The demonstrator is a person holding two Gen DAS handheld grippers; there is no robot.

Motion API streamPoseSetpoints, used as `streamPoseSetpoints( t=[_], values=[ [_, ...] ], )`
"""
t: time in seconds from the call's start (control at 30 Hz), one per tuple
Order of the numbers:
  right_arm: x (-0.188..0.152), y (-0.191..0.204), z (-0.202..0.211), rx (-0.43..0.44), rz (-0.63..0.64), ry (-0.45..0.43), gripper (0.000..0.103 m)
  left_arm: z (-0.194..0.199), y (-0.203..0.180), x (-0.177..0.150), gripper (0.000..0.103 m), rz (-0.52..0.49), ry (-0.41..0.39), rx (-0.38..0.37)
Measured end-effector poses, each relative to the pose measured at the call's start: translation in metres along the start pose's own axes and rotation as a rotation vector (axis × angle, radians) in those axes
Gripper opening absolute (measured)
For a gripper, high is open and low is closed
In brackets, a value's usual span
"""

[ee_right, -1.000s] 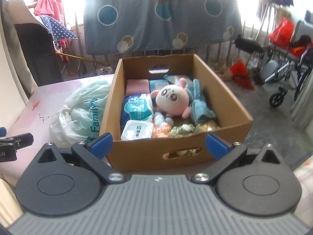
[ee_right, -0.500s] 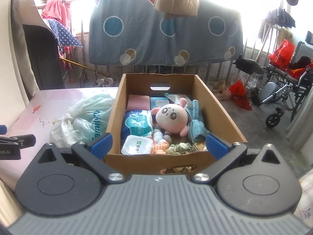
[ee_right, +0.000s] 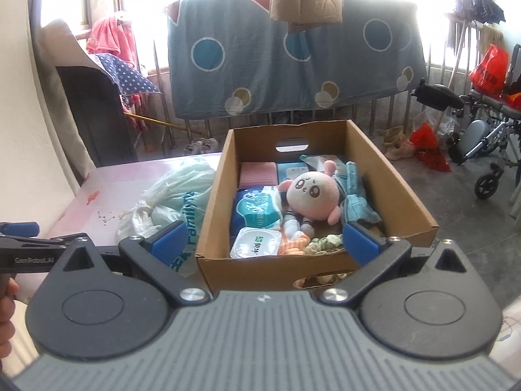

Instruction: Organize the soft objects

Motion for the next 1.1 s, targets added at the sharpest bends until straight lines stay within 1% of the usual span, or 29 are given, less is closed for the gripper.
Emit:
streamPoseSetpoints(
  t=[0.27,0.47,0.67,0.93,1.1],
  values=[
    [0.0,-0.001,0.0,0.031,-0.011,0.006,0.102,-0.001,-0.002,0.003,0.103,0.013,0.038,0.001],
    [0.0,-0.003,-0.002,0.059,-0.03,0.02,0.102,-0.001,-0.008,0.002,0.103,-0.017,0.051,0.005],
    [0.001,-0.008,-0.002,0.105,-0.072,0.038,0.102,-0.003,-0.013,0.002,0.103,-0.022,0.059,-0.001],
    [0.001,-0.021,-0.003,0.145,-0.134,0.062,0.102,-0.005,-0.017,0.004,0.103,0.015,0.073,-0.028],
    [0.0,-0.024,-0.007,0.159,-0.145,0.085,0.102,-0.01,-0.021,0.006,0.103,0.036,0.092,-0.044]
  ],
)
Point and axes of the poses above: each gripper's, at about its wrist camera, not at the fingertips, and z roughly against the way its jaws point, y to its left, x to its top, the point moved 1 cm from there along -z, roughly the way its jaws point, and after that the axes turned 15 degrees about -z, right-handed, at the moved point
